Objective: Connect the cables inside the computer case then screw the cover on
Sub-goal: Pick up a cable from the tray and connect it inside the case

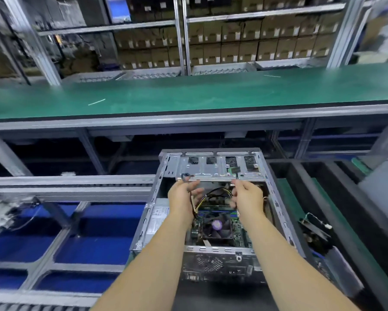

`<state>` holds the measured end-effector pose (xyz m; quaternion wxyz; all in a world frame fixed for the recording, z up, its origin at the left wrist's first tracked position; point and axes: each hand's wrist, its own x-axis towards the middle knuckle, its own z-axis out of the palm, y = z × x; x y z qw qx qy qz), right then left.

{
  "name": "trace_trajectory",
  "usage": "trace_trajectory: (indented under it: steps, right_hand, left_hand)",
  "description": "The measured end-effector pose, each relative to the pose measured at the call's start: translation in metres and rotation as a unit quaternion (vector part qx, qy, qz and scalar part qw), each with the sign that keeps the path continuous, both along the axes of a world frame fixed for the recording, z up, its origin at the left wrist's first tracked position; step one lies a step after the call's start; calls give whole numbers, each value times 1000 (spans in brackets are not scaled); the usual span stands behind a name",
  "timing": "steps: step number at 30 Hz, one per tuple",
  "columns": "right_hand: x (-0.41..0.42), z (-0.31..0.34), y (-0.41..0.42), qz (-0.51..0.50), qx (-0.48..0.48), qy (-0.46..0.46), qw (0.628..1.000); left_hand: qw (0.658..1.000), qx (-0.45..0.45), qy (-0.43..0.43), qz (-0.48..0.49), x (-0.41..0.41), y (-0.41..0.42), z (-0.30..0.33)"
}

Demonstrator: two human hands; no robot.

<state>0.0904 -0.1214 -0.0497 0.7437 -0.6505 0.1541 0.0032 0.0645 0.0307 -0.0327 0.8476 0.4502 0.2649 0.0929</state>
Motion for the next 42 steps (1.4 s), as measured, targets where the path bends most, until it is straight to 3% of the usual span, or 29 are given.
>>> trace_trajectory:
  steps: [3,7,13,20,25,30,34,36,39,42]
  right_hand:
    - [-3,-15,-9,-26,-7,57,998]
    - [0,-20,-16,-78,-54,58,994]
    - [1,-17,-19,-110,-51,75,990]
    - [3,-21,-26,-111,-86,95,986]
    - [13,-26,-23,-116,-139,87,980]
    - [24,-29,-23,-94,-118,102,983]
    - [19,-23,-24,-65,89,133,985]
    - [15,-18,-23,-42,176,145,973]
    - [11,-14,-23,-29,270,158,949]
    - [8,-14,-27,-45,308,153,938]
  left_hand:
    - [998,58,9,-11,-2,0,-2]
    - [967,247,0,-62,-5,-17,-10]
    - [861,487,29,-140,-2,-46,-33]
    - [769,591,-45,-239,4,-60,-44]
    - [743,601,-85,-282,4,-59,-52]
    - [765,583,-46,-271,4,-50,-56]
    - [814,529,-29,-239,8,-52,-55]
    - [810,541,-24,-225,10,-52,-54]
    - [810,539,-12,-233,10,-53,-54]
    - [840,490,-3,-233,8,-52,-50]
